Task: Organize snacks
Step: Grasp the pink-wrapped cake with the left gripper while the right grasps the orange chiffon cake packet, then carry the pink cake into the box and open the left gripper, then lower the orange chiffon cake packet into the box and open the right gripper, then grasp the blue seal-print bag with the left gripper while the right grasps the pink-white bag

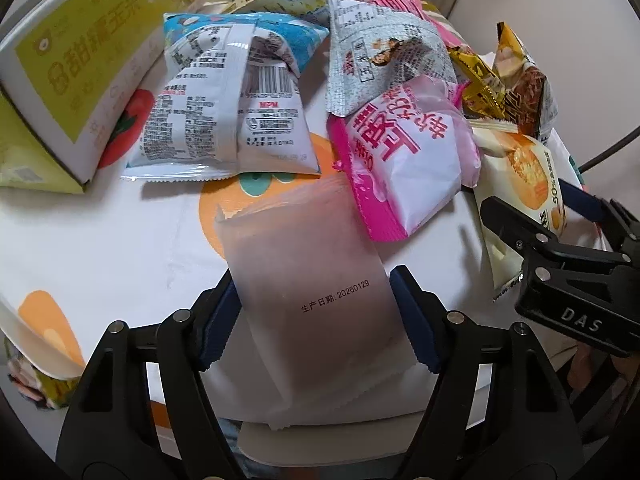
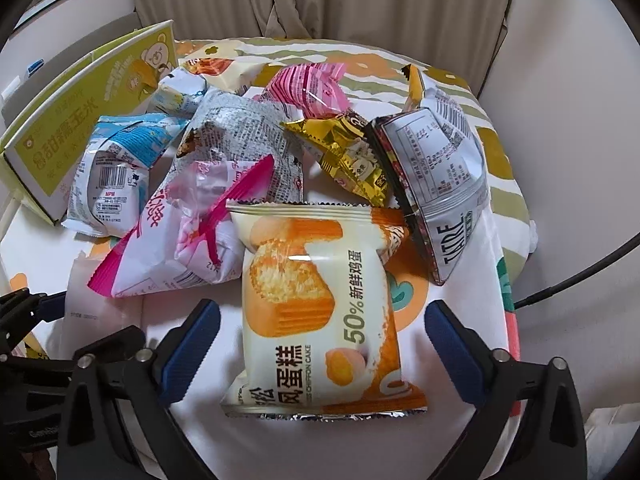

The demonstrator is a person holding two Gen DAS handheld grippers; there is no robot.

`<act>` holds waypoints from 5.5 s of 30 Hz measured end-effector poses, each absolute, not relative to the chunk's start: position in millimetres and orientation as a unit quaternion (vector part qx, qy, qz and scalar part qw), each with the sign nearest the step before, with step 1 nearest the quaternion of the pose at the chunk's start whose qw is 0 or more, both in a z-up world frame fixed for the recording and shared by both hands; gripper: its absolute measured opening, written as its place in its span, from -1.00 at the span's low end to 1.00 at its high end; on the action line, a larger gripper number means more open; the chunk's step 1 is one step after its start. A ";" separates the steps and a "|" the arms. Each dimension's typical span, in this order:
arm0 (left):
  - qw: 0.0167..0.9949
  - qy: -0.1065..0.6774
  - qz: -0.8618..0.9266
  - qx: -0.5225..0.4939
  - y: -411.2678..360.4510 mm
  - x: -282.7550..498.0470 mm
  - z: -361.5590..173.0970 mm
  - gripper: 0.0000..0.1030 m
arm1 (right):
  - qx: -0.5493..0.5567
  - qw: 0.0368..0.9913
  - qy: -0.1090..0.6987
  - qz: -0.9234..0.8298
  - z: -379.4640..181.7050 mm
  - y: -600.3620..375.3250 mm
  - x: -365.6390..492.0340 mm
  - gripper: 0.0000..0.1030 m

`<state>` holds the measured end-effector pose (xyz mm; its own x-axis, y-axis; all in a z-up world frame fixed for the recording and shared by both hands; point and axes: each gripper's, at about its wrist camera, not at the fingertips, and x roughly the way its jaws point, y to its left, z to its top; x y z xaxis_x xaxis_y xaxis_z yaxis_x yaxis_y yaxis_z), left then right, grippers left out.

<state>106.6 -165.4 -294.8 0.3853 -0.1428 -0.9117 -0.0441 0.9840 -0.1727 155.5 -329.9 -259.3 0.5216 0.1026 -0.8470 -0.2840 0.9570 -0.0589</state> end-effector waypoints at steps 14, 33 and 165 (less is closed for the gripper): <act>0.822 0.559 0.002 -0.109 -112.1 110.9 -292.9 0.35 | -0.087 0.863 0.484 0.117 -263.1 -325.8 164.0 0.18; 0.857 0.501 -0.022 -0.115 -81.8 102.7 -203.6 0.35 | -0.044 0.884 0.451 0.113 -195.6 -321.5 127.1 0.15; 0.891 0.442 -0.094 -0.052 -64.3 147.6 -135.1 0.99 | 0.057 0.905 0.413 0.090 -137.1 -283.3 117.8 0.94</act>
<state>147.6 -64.3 -135.1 0.5924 -0.2131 -0.7769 0.1217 0.9770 -0.1751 117.8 -283.3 -137.1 0.6431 0.2105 -0.7363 -0.1159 0.9771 0.1782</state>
